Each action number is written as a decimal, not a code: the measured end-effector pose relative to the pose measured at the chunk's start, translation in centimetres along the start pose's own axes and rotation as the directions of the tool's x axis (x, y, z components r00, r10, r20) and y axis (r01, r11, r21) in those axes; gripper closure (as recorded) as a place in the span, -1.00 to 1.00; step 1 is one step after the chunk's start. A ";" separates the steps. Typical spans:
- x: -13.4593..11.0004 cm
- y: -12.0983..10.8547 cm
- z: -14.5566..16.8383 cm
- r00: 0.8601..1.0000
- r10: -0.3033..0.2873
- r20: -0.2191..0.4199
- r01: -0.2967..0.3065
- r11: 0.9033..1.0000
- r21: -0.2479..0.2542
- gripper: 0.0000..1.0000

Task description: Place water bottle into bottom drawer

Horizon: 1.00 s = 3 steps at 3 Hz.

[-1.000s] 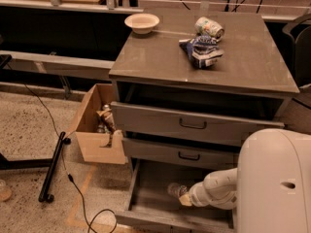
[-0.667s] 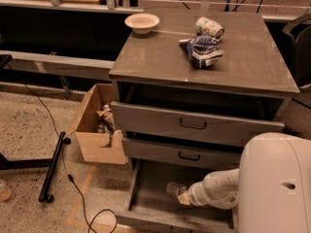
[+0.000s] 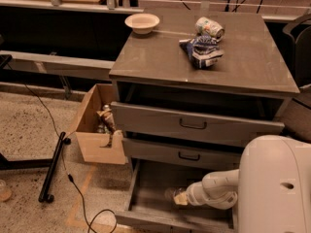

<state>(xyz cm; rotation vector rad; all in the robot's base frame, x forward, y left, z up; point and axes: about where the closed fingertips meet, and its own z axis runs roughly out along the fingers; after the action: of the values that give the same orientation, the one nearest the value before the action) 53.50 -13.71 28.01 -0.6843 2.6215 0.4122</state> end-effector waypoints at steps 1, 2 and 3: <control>-0.5 0.0 -0.9 0.999 0.029 0.038 -0.029 1.000 -0.004 -1.00; -0.7 0.0 -3.3 0.993 0.066 0.094 -0.067 0.998 0.005 -0.74; 0.1 -0.2 -7.6 0.978 0.128 0.165 -0.134 0.991 0.026 -0.27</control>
Offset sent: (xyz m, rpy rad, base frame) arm -0.0175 -0.0377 0.0749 0.1164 -0.1255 -0.1855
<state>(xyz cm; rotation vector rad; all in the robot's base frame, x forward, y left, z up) 51.20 -16.77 34.57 -0.4473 2.5188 0.4380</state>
